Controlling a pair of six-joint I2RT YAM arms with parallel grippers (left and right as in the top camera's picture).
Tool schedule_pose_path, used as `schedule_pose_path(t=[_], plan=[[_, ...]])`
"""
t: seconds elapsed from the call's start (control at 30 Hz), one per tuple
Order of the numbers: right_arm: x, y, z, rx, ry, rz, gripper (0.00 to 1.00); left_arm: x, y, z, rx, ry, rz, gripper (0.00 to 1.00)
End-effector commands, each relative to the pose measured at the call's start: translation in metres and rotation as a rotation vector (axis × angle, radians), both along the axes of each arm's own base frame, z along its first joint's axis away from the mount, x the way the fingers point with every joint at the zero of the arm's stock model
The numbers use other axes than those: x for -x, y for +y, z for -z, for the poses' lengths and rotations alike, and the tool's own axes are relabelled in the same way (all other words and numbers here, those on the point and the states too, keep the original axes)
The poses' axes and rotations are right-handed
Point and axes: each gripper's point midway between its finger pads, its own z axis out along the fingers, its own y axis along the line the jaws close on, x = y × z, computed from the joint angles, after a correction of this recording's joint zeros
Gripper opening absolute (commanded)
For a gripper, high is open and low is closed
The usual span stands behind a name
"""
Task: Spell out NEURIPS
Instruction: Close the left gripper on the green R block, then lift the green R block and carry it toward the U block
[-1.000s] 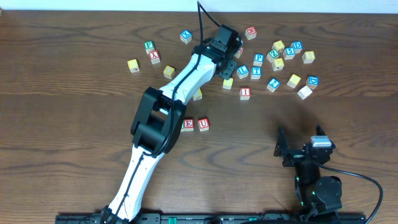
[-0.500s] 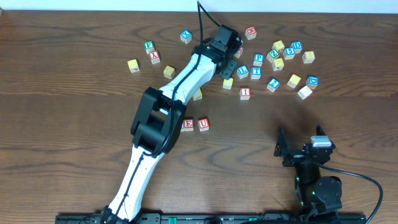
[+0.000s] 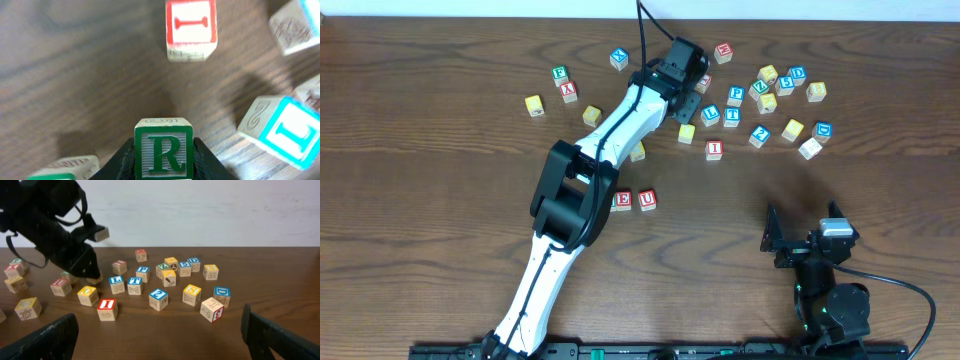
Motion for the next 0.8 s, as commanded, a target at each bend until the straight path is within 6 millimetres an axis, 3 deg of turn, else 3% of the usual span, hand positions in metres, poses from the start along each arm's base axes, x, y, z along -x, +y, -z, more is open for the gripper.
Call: schedule_pose_path(t=[0.0, 0.43, 0.77], plan=[[0.000, -0.003, 0.001, -0.012, 0.004, 0.013, 0.99, -0.016, -0.001, -0.027, 0.023, -0.066, -0.030, 0.21], [0.000, -0.003, 0.001, -0.012, 0.004, 0.013, 0.99, -0.008, 0.003, -0.124, 0.163, -0.130, -0.145, 0.08], [0.000, -0.003, 0.001, -0.012, 0.004, 0.013, 0.99, 0.027, 0.024, -0.186, 0.229, -0.086, -0.251, 0.08]])
